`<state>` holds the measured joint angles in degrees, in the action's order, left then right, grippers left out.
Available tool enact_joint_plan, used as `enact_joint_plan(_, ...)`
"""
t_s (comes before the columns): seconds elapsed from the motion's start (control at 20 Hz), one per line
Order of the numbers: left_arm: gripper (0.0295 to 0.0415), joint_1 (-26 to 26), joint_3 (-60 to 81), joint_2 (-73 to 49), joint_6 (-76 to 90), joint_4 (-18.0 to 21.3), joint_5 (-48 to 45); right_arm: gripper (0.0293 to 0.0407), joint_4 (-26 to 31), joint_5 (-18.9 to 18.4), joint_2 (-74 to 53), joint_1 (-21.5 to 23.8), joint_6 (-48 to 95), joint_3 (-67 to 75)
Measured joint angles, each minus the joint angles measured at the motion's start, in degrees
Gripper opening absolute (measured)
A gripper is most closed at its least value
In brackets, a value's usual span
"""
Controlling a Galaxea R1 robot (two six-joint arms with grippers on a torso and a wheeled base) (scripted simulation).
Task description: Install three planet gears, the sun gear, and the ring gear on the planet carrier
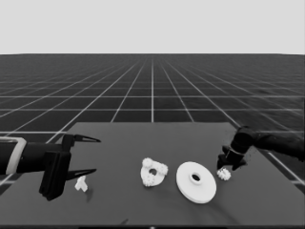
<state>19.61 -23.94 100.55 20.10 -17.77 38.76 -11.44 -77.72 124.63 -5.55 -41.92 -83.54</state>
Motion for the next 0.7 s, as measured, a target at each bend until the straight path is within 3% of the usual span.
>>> enact_joint_plan(0.1, 0.0385, 0.00, 0.00, 0.00, 0.00, 0.00, 0.00, 0.0385, -1.64, 2.55, 1.84, -3.21, 0.91, -3.34)
enact_joint_plan(0.35, 0.0385, 0.00, 0.00, 0.00, 0.00, 0.00, 0.00, 0.0385, -2.30, 3.83, 2.85, -4.55, 1.47, -5.25)
enact_joint_plan(0.45, 0.0385, 0.00, 0.00, 0.00, 0.00, 0.00, 0.00, 0.0314, -2.33, 3.89, 2.89, -4.61, 1.50, -5.35)
enact_joint_plan(0.5, 0.0385, 0.00, 0.00, 0.00, 0.00, 0.00, 0.00, 0.0309, -2.34, 3.91, 2.90, -4.60, 1.51, -5.37)
enact_joint_plan(0.7, 0.0385, 0.00, 0.00, 0.00, 0.00, 0.00, 0.00, 0.0309, -2.35, 3.92, 2.90, -4.60, 1.51, -5.39)
